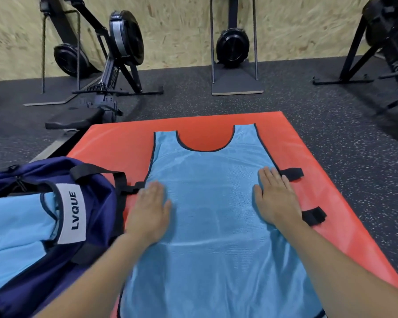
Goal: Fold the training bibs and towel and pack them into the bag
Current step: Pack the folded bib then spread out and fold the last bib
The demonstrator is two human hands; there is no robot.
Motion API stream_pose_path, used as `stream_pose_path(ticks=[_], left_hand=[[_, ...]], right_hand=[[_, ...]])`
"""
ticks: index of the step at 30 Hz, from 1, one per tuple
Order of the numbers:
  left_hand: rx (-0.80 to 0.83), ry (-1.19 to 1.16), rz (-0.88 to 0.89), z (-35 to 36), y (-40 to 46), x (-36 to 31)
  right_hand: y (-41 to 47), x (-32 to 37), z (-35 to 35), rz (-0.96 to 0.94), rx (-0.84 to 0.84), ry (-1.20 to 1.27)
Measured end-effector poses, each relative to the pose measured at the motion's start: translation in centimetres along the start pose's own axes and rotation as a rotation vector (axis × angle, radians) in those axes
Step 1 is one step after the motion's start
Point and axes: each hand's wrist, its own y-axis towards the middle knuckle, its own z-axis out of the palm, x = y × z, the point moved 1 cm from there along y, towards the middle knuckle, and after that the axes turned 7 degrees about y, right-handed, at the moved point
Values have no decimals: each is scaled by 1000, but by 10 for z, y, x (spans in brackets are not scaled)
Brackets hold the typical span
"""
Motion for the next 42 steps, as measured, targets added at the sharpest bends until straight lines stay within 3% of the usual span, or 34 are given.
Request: stream_pose_path(ticks=[4, 6, 13, 20, 22, 24, 29, 31, 37, 40, 42], left_hand=[[-18, -179, 242, 11, -14, -118], [20, -202, 277, 15, -25, -133], [-28, -91, 93, 15, -47, 3], [-26, -79, 96, 13, -55, 10], [-41, -76, 92, 15, -56, 11], [-67, -85, 107, 17, -56, 12], [-92, -54, 167, 18, -57, 16], [-108, -56, 167, 17, -58, 15], [-109, -56, 151, 18, -58, 14], [-62, -41, 151, 15, -58, 13], [-54, -29, 157, 15, -58, 13]], right_hand=[[-2, 0, -2, 5, -3, 8], [-2, -1, -1, 1, 0, 5], [-2, -2, -1, -3, 19, -7], [9, -3, -22, 26, 228, 15], [0, 16, -28, -35, 72, -69], [-28, 62, -22, -145, 13, 5], [-108, 170, 28, -445, 241, 117], [-114, 144, 28, -417, 198, 78], [-111, -5, -23, -68, 68, -30], [-120, 25, -22, -83, 8, 10], [-139, 77, -4, -218, 103, 137]])
